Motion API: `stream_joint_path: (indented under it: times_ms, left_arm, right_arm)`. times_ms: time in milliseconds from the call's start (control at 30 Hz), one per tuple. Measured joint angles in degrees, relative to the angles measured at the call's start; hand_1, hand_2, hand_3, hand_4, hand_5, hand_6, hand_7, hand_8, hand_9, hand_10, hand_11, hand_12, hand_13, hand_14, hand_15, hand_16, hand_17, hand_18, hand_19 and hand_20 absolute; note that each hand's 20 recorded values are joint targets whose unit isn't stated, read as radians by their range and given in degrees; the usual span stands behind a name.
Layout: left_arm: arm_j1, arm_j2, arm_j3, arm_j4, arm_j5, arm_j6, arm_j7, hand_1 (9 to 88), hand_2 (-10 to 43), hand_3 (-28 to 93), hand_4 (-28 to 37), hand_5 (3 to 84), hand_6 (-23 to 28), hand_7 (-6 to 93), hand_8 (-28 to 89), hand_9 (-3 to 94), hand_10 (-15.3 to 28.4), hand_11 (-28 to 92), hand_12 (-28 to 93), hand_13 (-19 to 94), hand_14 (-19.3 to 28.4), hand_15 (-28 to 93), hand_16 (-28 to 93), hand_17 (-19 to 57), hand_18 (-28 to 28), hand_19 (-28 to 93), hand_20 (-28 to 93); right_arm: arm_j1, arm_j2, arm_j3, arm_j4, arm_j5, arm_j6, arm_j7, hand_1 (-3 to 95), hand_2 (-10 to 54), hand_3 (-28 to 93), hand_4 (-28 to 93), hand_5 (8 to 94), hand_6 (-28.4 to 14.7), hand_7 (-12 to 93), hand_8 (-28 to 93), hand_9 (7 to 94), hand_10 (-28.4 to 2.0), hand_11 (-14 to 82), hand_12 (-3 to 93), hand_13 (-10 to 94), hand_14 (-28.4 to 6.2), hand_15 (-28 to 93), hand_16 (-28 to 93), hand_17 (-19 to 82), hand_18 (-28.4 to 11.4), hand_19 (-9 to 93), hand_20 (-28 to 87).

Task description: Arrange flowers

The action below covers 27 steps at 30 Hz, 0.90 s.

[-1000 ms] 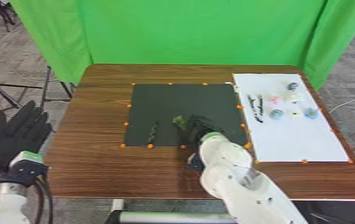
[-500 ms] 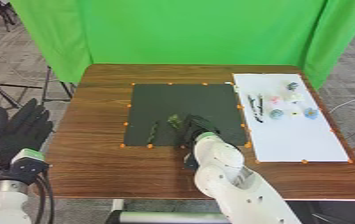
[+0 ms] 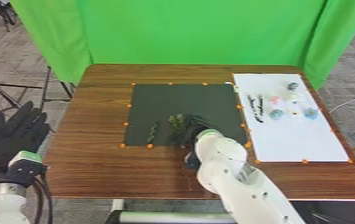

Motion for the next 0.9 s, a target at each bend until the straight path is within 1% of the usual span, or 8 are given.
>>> stream_joint_path:
  times_ms: [167, 367, 500, 733, 800, 900]
  left_arm:
    - [0.0, 0.23, 0.33, -0.06, -0.63, 0.35, 0.82, 21.6, 10.7, 72, -28.3, 35.4, 7.2, 16.6, -11, 29.3, 13.0, 21, 8, 17, 11.5, 28, -10, -4.4, 7.5, 22, 6]
    - [0.6, 0.30, 0.28, -0.52, -1.34, 0.85, 1.82, 21.6, 10.9, 72, -28.3, 35.4, 7.2, 16.7, -11, 29.3, 13.1, 21, 8, 17, 11.8, 29, -10, -4.4, 7.5, 22, 6]
    - [0.8, 0.28, 0.23, -0.53, -1.48, 0.89, 1.94, 21.5, 11.1, 72, -28.3, 35.5, 7.2, 16.7, -11, 29.4, 13.2, 21, 8, 18, 11.8, 29, -10, -4.4, 7.5, 22, 6]
    - [0.9, 0.22, 0.11, -0.53, -1.48, 0.89, 1.92, 21.5, 11.3, 72, -28.3, 35.6, 7.2, 16.9, -11, 29.5, 13.3, 21, 8, 18, 11.8, 29, -10, -4.4, 7.5, 22, 6]
    - [0.9, 0.18, 0.10, -0.53, -1.48, 0.88, 1.93, 21.5, 11.2, 72, -28.3, 35.6, 7.2, 16.9, -11, 29.5, 13.3, 21, 8, 18, 11.8, 29, -10, -4.4, 7.5, 22, 6]
    - [1.0, 0.11, 0.02, -0.55, -1.50, 0.87, 2.02, 21.5, 11.2, 72, -28.3, 35.6, 7.2, 16.8, -11, 29.5, 13.3, 21, 8, 18, 11.7, 29, -10, -4.4, 7.5, 22, 6]
  right_arm:
    - [0.6, 0.6, 0.0, -0.9, 0.5, 0.0, 0.2, 24.9, -9.5, 69, -20, 67.6, -6.4, 40, -9, 76.9, -16.5, 44.5, 35.3, 73, -13.3, 70, 38, 45, -26.5, 93, 42]
    - [0.8, 1.9, -0.1, -2.1, 0.2, 0.0, 0.3, 24.8, -9.5, 68, -19, 67.9, -6.7, 39, -9, 76.9, -16.7, 44.5, 34.8, 73, -13.4, 70, 38, 45, -26.6, 93, 42]
    - [0.8, 2.8, 0.0, -3.0, 0.2, -0.4, 1.0, 25.7, -9.5, 68, -19, 70.2, -6.3, 39, -9, 77.9, -16.5, 44.1, 34.4, 74, -13.6, 70, 37, 45, -26.6, 93, 42]
    - [0.5, 3.6, 0.7, -5.1, 0.2, -2.9, 1.4, 25.6, -9.5, 68, -18, 70.5, -6.6, 38, -8, 78.1, -16.6, 43.1, 34.3, 74, -13.8, 69, 37, 45, -27.0, 93, 42]
    - [0.0, 4.0, 1.3, -6.6, -0.7, -2.9, 1.3, 25.6, -9.5, 68, -18, 70.6, -6.8, 34, -9, 78.1, -16.7, 42.3, 34.0, 74, -13.7, 69, 37, 45, -27.0, 93, 42]
    - [-0.6, 5.4, 3.1, -8.9, -2.5, -2.0, 1.0, 25.4, -9.5, 68, -18, 70.5, -7.5, 24, -8, 78.0, -16.8, 41.7, 33.8, 74, -13.7, 69, 38, 45, -27.0, 93, 42]
